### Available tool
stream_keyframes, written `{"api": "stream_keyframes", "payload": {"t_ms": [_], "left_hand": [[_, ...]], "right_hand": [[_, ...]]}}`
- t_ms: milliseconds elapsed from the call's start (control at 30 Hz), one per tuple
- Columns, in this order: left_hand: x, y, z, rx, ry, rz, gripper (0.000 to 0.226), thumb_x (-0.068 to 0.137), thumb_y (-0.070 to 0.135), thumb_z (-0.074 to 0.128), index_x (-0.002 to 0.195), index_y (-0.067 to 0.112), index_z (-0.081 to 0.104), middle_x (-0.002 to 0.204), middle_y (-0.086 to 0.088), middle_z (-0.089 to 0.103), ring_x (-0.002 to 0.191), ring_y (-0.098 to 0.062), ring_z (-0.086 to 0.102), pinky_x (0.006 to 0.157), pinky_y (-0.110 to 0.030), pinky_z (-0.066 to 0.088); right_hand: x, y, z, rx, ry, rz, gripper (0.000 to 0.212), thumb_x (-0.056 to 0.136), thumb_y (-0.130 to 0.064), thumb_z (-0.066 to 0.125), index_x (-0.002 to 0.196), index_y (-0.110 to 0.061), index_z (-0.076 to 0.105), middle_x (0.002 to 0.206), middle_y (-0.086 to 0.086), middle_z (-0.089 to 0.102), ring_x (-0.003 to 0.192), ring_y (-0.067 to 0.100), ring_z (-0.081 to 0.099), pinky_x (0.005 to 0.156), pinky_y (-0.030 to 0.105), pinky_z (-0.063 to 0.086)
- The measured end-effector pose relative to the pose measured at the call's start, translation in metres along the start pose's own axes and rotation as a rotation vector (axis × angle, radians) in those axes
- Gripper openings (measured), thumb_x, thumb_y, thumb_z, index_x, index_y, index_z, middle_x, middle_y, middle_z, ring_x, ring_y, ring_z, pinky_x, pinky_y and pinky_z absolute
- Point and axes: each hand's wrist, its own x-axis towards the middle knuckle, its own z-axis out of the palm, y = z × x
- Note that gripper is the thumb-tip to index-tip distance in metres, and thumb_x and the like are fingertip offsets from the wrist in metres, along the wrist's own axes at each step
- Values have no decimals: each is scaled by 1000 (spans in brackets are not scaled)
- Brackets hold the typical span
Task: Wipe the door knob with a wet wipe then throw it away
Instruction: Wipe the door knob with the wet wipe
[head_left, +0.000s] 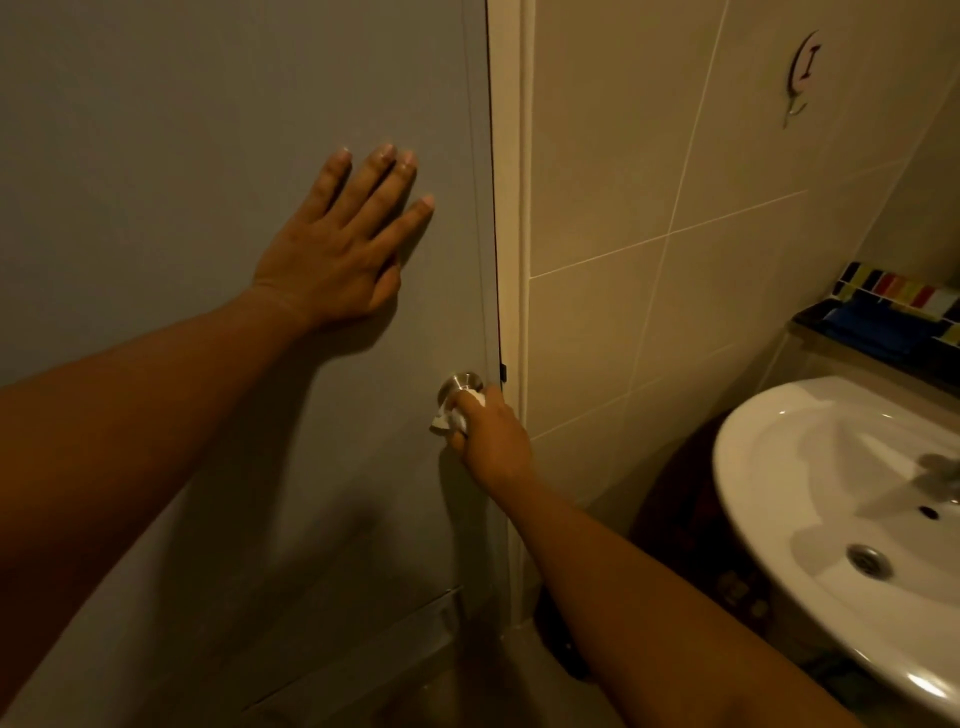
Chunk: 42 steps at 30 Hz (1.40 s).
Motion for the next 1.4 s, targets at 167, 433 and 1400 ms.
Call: {"api": "stream_keyframes", "payload": {"t_ms": [167, 433, 1400], "left_hand": [[1, -1, 2, -3, 11, 0, 67, 96, 43, 24, 157, 19, 9, 163, -19, 8, 151, -37, 6, 121, -47, -12], [1, 0, -2, -25, -22, 0, 66, 97, 44, 24, 157, 20, 9, 163, -19, 5, 151, -37, 5, 121, -50, -2], [-1, 15, -13, -44, -121, -146, 62, 99, 44, 25, 157, 25, 9, 163, -14, 14, 151, -33, 15, 120, -47, 1]], "right_hand": [[0, -15, -2, 563, 41, 328, 30, 81, -23, 70, 102, -40, 57, 109, -6, 56, 99, 18, 57, 79, 38, 58], [-3, -36, 0, 1606, 76, 819, 41, 82, -27, 70, 121, -24, 59, 106, 12, 66, 82, 24, 67, 56, 31, 57], [8, 13, -67, 289, -330, 29, 52, 91, -39, 54, 141, -30, 41, 141, 4, 51, 123, 23, 50, 102, 42, 45]]}}
